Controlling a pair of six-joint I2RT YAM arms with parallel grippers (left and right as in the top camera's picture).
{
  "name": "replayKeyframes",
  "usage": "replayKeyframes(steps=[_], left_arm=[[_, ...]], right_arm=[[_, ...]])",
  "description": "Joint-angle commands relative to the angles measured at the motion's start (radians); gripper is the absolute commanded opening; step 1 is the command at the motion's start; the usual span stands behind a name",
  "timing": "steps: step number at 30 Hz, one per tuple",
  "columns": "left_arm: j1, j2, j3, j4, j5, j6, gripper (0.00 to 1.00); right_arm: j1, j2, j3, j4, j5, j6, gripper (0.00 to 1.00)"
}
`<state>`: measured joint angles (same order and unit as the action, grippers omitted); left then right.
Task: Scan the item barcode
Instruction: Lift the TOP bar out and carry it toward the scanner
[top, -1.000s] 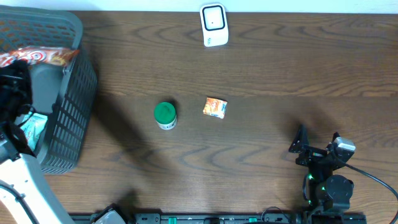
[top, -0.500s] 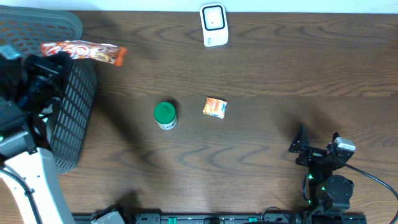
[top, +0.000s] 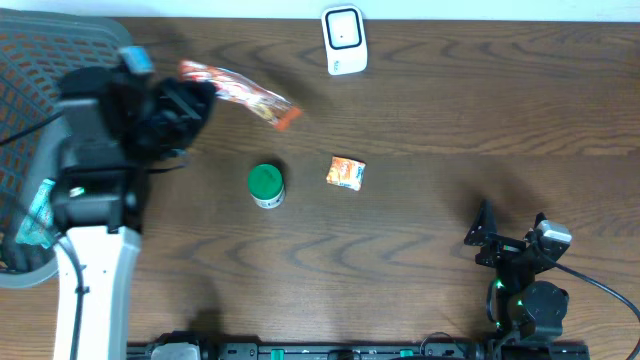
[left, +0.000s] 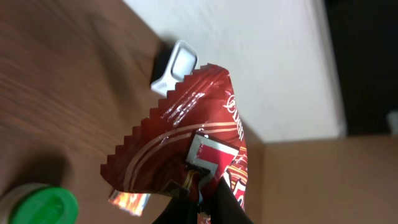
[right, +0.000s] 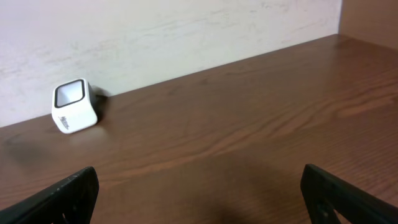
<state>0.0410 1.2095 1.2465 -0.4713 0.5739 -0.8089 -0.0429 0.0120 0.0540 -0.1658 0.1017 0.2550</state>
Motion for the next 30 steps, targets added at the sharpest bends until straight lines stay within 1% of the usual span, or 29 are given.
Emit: replayKeyframes(steps=[1, 7, 11, 13, 16, 18, 20, 24, 26, 28, 29, 30], left_arm=[[-0.141, 0.044, 0.016, -0.003, -0.183, 0.048, 0.07], [-0.386, 0.164, 0.016, 0.003, -0.394, 0.049, 0.07], [-0.535, 0.295, 0.016, 0.044, -0.487, 0.05, 0.07], [-0.586, 0.354, 0.016, 0.07, -0.526, 0.051, 0.07], [-0.657, 0.449, 0.016, 0.129, -0.581, 0.099, 0.07], [-0.698, 0.506, 0.016, 0.172, -0.613, 0.156, 0.07], [-0.737, 0.552, 0.016, 0.21, -0.686, 0.234, 0.07], [-0.811, 0.604, 0.016, 0.252, -0.978, 0.359, 0.07], [-0.843, 0.612, 0.016, 0.288, -1.124, 0.455, 0.07], [-0.866, 0.612, 0.016, 0.34, -1.218, 0.554, 0.07], [-0.88, 0.612, 0.016, 0.391, -1.258, 0.634, 0.07], [-0.888, 0.612, 0.016, 0.426, -1.272, 0.68, 0.07]], right_arm=[[-0.008, -0.005, -0.005, 0.002, 0.005, -0.002, 0.99], [-0.008, -0.005, -0.005, 0.002, 0.005, -0.002, 0.99], [-0.008, -0.005, -0.005, 0.002, 0.005, -0.002, 0.99], [-0.008, -0.005, -0.005, 0.002, 0.005, -0.002, 0.99], [-0.008, -0.005, -0.005, 0.002, 0.005, -0.002, 0.99], [-0.008, -0.005, -0.005, 0.002, 0.005, -0.002, 0.99], [-0.008, -0.005, -0.005, 0.002, 0.005, -0.002, 0.99], [-0.008, -0.005, -0.005, 0.002, 0.005, -0.002, 0.99], [-0.008, -0.005, -0.005, 0.002, 0.005, -0.002, 0.99], [-0.008, -0.005, -0.005, 0.001, 0.005, -0.002, 0.99], [-0.008, -0.005, -0.005, 0.002, 0.005, -0.002, 0.99], [-0.008, -0.005, -0.005, 0.001, 0.005, -0.002, 0.99]])
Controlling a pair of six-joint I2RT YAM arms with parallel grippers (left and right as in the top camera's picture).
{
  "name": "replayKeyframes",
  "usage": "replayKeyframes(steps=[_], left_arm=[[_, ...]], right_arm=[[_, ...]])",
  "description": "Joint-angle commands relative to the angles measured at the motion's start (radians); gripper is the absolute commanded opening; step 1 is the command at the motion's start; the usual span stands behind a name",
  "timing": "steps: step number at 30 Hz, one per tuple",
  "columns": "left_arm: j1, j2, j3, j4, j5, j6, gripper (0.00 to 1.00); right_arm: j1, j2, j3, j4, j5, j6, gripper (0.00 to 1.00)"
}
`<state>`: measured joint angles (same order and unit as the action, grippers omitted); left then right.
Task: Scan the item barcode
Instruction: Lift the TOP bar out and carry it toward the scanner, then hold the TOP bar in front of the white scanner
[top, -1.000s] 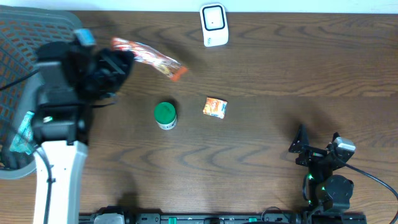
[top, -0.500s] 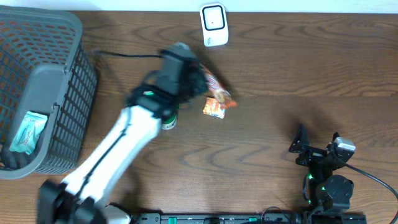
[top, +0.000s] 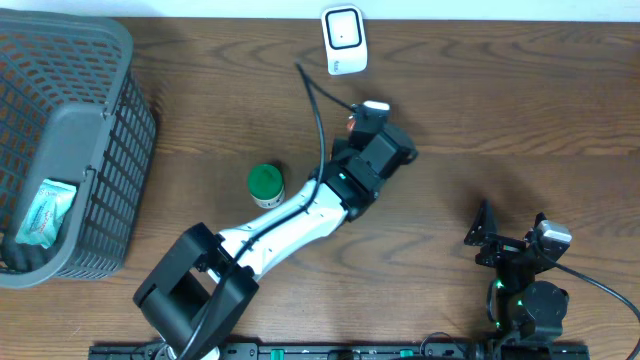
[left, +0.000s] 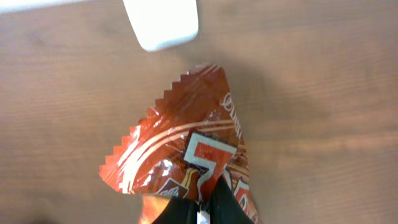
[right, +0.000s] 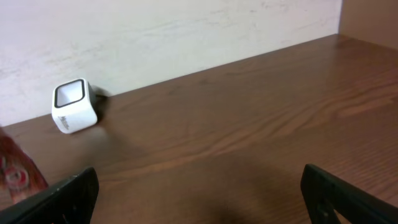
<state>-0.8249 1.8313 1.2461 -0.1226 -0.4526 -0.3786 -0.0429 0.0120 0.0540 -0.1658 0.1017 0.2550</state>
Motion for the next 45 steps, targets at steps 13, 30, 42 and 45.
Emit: replayKeyframes(steps=[13, 30, 42, 45], left_arm=[[-0.04, 0.0, 0.016, 0.358, -0.248, 0.494, 0.07], [-0.075, 0.241, 0.016, 0.67, -0.618, 0.706, 0.07], [-0.178, 0.371, 0.016, 0.689, -0.665, 0.74, 0.07], [-0.181, 0.395, 0.016, 0.689, -0.687, 0.74, 0.07]], right_arm=[[-0.008, -0.005, -0.005, 0.001, 0.005, -0.002, 0.99], [-0.008, -0.005, -0.005, 0.002, 0.005, -0.002, 0.99], [-0.008, -0.005, -0.005, 0.002, 0.005, -0.002, 0.99], [-0.008, -0.005, -0.005, 0.002, 0.005, -0.002, 0.99]])
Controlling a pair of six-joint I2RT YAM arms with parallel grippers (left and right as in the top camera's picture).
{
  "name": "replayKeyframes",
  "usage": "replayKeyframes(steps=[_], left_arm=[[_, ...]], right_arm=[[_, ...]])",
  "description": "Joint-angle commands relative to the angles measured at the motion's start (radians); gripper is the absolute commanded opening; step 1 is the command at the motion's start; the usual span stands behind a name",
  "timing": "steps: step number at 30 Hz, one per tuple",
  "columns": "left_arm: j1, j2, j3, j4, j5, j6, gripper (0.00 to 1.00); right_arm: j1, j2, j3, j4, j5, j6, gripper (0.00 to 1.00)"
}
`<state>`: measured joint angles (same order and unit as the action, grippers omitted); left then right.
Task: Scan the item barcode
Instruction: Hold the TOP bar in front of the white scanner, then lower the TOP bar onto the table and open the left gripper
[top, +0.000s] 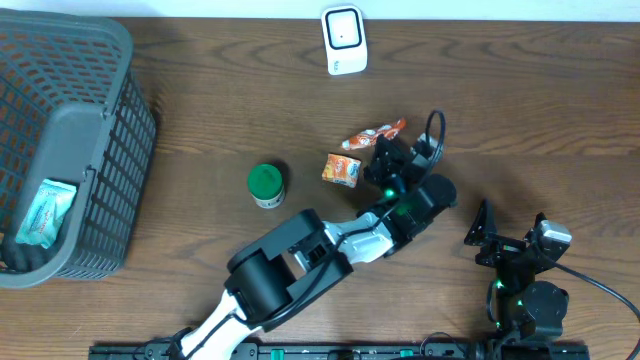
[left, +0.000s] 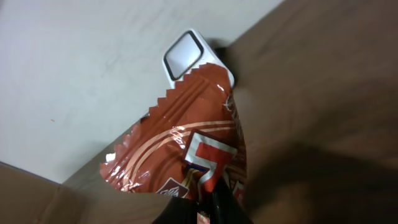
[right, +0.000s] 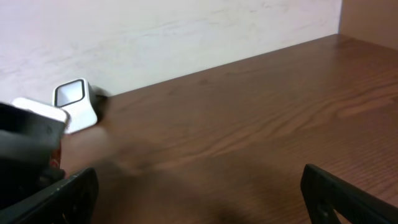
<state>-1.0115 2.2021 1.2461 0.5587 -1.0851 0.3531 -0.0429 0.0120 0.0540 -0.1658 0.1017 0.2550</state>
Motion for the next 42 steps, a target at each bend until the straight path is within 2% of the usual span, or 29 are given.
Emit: replayKeyframes(steps=[1, 6, 9, 11, 14, 15, 17, 20, 32, 42], left_arm=[[0.005, 0.029, 0.016, 0.008, -0.066, 0.009, 0.07], [-0.006, 0.033, 0.015, 0.005, -0.084, 0.009, 0.08], [-0.025, 0.033, 0.015, 0.005, -0.083, 0.009, 0.17], [-0.041, 0.033, 0.015, 0.005, -0.083, 0.009, 0.34], [-0.061, 0.033, 0.015, 0.005, -0.083, 0.009, 0.79], [-0.067, 0.033, 0.015, 0.008, -0.084, 0.009, 0.86], [-0.075, 0.032, 0.015, 0.013, -0.085, 0.01, 0.95], [-0.078, 0.028, 0.015, 0.049, -0.127, 0.015, 0.99], [0.035, -0.069, 0.015, 0.178, -0.218, 0.12, 0.98], [0.195, -0.357, 0.015, 0.183, -0.201, 0.152, 0.98]], right_arm=[[-0.008, -0.005, -0.005, 0.002, 0.005, -0.002, 0.99], [-0.008, -0.005, -0.005, 0.001, 0.005, -0.002, 0.99], [-0.008, -0.005, -0.005, 0.001, 0.005, -0.002, 0.99], [-0.008, -0.005, -0.005, 0.002, 0.005, -0.002, 0.99], [-0.008, -0.005, -0.005, 0.002, 0.005, -0.002, 0.99], [-0.008, -0.005, -0.005, 0.002, 0.005, -0.002, 0.99], [-0.008, -0.005, -0.005, 0.002, 0.005, -0.002, 0.99], [-0.008, -0.005, -0.005, 0.002, 0.005, -0.002, 0.99], [-0.008, -0.005, -0.005, 0.002, 0.005, -0.002, 0.99], [-0.008, -0.005, -0.005, 0.001, 0.005, -0.002, 0.99]])
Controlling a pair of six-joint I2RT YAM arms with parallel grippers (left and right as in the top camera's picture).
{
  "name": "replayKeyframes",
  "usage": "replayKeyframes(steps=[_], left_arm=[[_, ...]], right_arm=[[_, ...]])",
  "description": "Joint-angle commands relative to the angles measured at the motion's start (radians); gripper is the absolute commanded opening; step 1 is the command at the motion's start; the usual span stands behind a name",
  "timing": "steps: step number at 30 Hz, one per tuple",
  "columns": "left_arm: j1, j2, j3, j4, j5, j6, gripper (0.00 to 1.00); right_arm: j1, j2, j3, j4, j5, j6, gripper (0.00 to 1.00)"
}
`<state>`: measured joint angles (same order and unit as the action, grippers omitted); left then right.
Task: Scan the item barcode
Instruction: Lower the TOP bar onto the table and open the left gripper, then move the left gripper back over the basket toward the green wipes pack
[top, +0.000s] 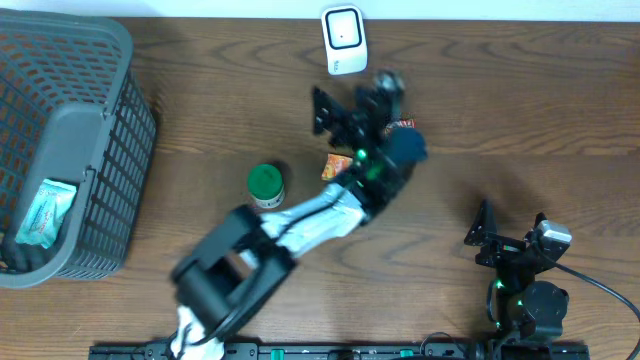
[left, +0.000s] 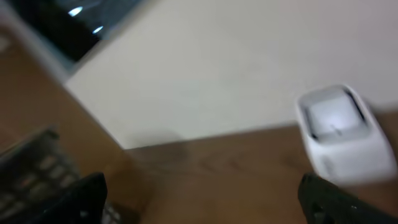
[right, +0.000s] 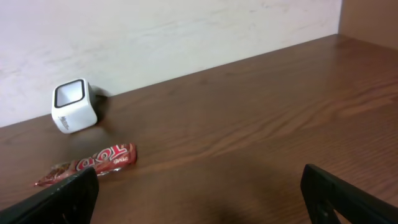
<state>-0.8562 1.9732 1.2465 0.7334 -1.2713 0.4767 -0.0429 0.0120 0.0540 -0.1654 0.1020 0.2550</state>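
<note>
The white scanner stands at the table's far edge and shows too as the scanner and, blurred, the scanner. A red snack packet lies flat on the table in front of it; overhead only the packet's tip shows beside the arm. My left gripper is blurred, just in front of the scanner. In its wrist view the left gripper is open with nothing between its fingers. My right gripper rests near the front right; the right gripper is open and holds nothing.
A green-lidded jar and a small orange packet, partly under the left arm, sit mid-table. A grey mesh basket with a teal packet inside fills the left side. The wall runs right behind the scanner.
The left gripper was shut on the red packet, held up facing the scanner. Now it is open and the packet lies on the table. The gripper has moved closer to the scanner.
The left gripper first held the red packet up near the basket at the left. Then it held it in the middle just below the scanner, then further right with the packet facing the scanner. Now the packet lies on the table. The right arm stayed still.
</note>
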Motion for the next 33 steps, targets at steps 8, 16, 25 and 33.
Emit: replayKeyframes(steps=[8, 16, 25, 33], left_arm=[[0.088, -0.426, 0.015, 0.001, 0.003, 0.141, 0.98], [0.098, -0.694, 0.015, -0.093, 0.007, 0.253, 0.98], [0.206, -0.849, 0.015, -0.441, 0.047, 0.246, 0.98], [0.265, -0.914, 0.015, -0.848, 0.274, 0.072, 0.98]], right_arm=[[-0.008, -0.005, -0.005, 0.001, 0.005, -0.002, 0.99], [-0.008, -0.005, -0.005, 0.001, 0.005, -0.002, 0.99], [-0.008, -0.005, -0.005, 0.001, 0.005, -0.002, 0.99], [-0.008, -0.005, -0.005, 0.001, 0.004, -0.002, 0.99]])
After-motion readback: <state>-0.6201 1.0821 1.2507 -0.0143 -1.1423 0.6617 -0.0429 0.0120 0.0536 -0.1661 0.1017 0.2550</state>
